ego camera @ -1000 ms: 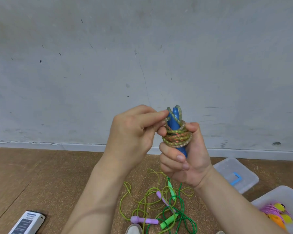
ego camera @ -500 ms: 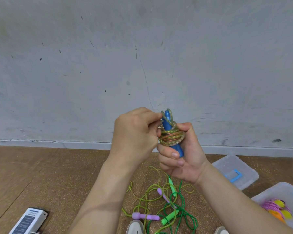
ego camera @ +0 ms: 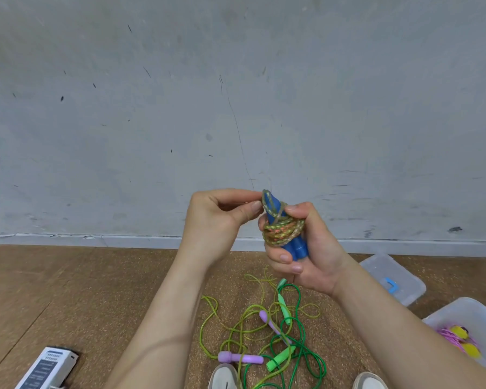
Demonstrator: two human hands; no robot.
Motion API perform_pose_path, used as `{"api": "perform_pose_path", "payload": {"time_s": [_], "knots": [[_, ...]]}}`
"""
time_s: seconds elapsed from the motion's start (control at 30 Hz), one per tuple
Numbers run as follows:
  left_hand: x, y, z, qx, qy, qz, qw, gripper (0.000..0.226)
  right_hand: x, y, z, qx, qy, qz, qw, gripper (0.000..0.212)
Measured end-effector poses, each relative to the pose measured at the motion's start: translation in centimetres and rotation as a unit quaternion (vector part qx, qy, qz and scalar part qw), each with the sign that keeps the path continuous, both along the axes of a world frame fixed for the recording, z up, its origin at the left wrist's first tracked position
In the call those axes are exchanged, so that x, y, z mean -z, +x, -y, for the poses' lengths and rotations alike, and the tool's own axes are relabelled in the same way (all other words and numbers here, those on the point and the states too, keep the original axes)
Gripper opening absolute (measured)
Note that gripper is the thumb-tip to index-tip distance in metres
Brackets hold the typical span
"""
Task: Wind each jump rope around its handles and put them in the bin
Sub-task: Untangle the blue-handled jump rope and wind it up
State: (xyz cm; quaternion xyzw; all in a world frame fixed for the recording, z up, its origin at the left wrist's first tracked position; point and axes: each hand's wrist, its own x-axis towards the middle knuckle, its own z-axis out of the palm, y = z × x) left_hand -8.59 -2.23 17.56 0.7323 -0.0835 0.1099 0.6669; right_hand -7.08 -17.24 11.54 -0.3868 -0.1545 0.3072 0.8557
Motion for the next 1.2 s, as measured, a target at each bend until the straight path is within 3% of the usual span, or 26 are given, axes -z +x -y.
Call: {"api": "perform_pose_path", "payload": {"time_s": [0.17,0.3,0.4,0.5,0.67,0.83,0.97,1.03,1.13,1.2], "knots": [[0.8,0.5,0.3,0.011,-0.105,-0.038,0.994,0.024,-0.1,0.0,0.0,0.042,-0.026,-0.004,0.999,0.039],[0.9,0.8,0.1,0.039,-0.245,-0.107,0.963,0.019,-0.5,-0.1,0.2,0.101,-0.127,0.056,0.985,0.029],[0.8,1.0,-0.3,0.049,-0.243,-0.11,0.963,0.013,-0.8,-0.3,0.3,0.136,-0.175,0.112,0.969,0.03],[1.0,0.9,-0.1,0.053,-0.198,-0.081,0.975,0.021,-1.4,-0.6,0.3,0.169,-0.245,0.165,0.94,0.021],[1.3,1.0,-0.7,0.033,-0.118,-0.05,0.991,0.037,-1.9,-1.0,0.3,0.183,-0.31,0.21,0.909,0.025],[1.3,0.7,-0.6,-0.004,0.055,-0.001,0.998,0.019,-1.6,-0.6,0.2,0.201,-0.346,0.223,0.889,0.024],[2.0,0.8,-0.6,-0.065,0.147,0.03,0.987,0.02,-1.3,-0.3,0.0,0.198,-0.36,0.23,0.882,0.021],[2.3,1.1,-0.5,-0.093,0.204,0.104,0.969,0.013,-1.2,-0.2,-0.1,0.203,-0.343,0.216,0.891,0.021],[3.0,2.2,-0.9,-0.13,0.346,0.21,0.905,0.003,-1.0,0.1,-0.2,0.201,-0.341,0.191,0.898,0.018],[3.6,3.0,-1.0,-0.14,0.44,0.229,0.857,0.011,-0.5,0.2,-0.5,0.22,-0.38,0.214,0.873,0.015]]}}
